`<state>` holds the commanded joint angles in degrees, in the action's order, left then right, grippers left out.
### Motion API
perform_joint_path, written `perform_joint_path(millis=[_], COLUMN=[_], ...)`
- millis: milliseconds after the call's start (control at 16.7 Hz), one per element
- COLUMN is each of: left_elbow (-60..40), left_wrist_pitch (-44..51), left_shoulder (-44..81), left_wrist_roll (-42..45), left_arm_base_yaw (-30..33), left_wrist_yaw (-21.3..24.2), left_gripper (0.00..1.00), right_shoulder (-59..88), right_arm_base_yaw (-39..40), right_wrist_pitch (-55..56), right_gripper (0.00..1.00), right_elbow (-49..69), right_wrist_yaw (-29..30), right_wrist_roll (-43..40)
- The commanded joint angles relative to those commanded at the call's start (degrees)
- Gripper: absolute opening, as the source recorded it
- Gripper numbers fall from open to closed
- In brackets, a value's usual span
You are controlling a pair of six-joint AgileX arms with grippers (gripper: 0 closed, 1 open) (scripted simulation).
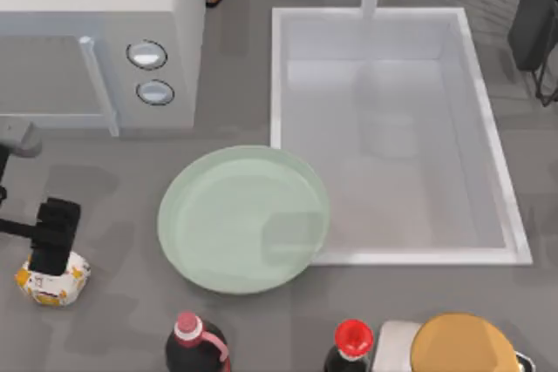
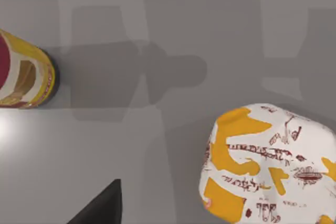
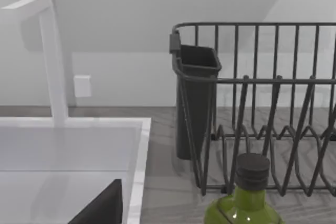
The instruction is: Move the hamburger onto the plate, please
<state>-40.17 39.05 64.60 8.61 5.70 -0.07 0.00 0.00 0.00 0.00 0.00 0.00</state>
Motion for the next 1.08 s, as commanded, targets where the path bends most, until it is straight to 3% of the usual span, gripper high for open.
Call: perform_joint_path(millis=[240, 480, 840, 1080], left_elbow=[-10.0, -15.3, -15.4, -12.2], left_wrist_pitch=[9.7, 14.8, 15.0, 8.6], left_shoulder=[17.3, 26.0, 26.6, 30.0], left_wrist_roll=[2.1, 3.3, 3.3, 3.6], left_arm_base_yaw=[1.4, 2.2, 2.0, 2.1], left_wrist_yaw=[0.0, 0.0, 0.0, 0.0], left_gripper=[1.0, 1.0, 1.0, 1.0], right_shoulder=[0.0, 0.0, 0.0, 0.0], right_arm_base_yaw=[0.0, 0.0, 0.0, 0.0], right_wrist_pitch=[0.0, 0.0, 0.0, 0.0], right_gripper=[1.0, 1.0, 1.0, 1.0], right_elbow=[0.0, 0.0, 0.0, 0.0], right_wrist_yaw=[0.0, 0.0, 0.0, 0.0], right_wrist_roll=[0.0, 0.0, 0.0, 0.0])
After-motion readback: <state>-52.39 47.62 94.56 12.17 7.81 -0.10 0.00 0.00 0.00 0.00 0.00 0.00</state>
